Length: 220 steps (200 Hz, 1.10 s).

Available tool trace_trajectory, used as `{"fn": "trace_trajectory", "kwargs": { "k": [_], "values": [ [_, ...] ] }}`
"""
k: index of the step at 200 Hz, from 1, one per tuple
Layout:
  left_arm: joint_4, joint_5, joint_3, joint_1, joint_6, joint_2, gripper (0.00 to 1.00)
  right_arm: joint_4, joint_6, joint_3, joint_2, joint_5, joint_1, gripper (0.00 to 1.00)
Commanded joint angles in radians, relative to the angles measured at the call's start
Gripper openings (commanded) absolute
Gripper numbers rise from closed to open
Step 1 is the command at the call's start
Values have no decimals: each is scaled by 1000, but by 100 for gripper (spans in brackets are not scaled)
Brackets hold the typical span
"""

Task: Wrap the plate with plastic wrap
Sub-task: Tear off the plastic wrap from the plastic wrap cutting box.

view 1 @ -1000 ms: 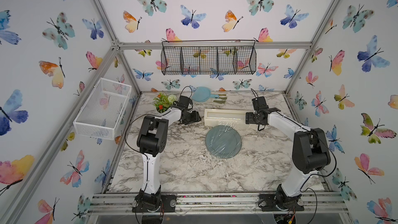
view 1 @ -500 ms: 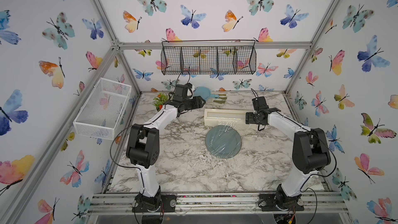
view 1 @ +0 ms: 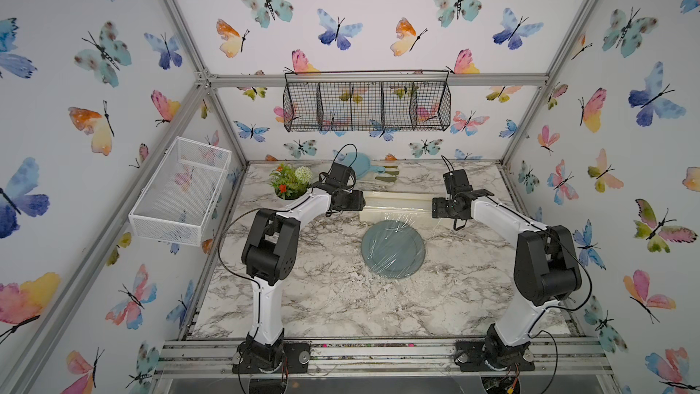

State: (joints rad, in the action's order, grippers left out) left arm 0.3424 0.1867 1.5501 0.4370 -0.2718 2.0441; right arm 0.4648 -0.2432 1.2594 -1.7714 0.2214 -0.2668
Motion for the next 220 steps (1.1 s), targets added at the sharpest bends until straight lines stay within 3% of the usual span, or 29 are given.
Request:
{"fn": "trace_trajectory", "kwargs": {
  "k": [1,57,220],
  "values": [
    [69,-102,16,26,51,45,57,177,36,-31,-54,69,18,85],
    [160,-165,28,-9,36,130,39,184,38,-53,-53,113,26,85],
    [192,-118,38,-35,31,185,32,161,57,-109,-30,97,156,86]
  ]
}}
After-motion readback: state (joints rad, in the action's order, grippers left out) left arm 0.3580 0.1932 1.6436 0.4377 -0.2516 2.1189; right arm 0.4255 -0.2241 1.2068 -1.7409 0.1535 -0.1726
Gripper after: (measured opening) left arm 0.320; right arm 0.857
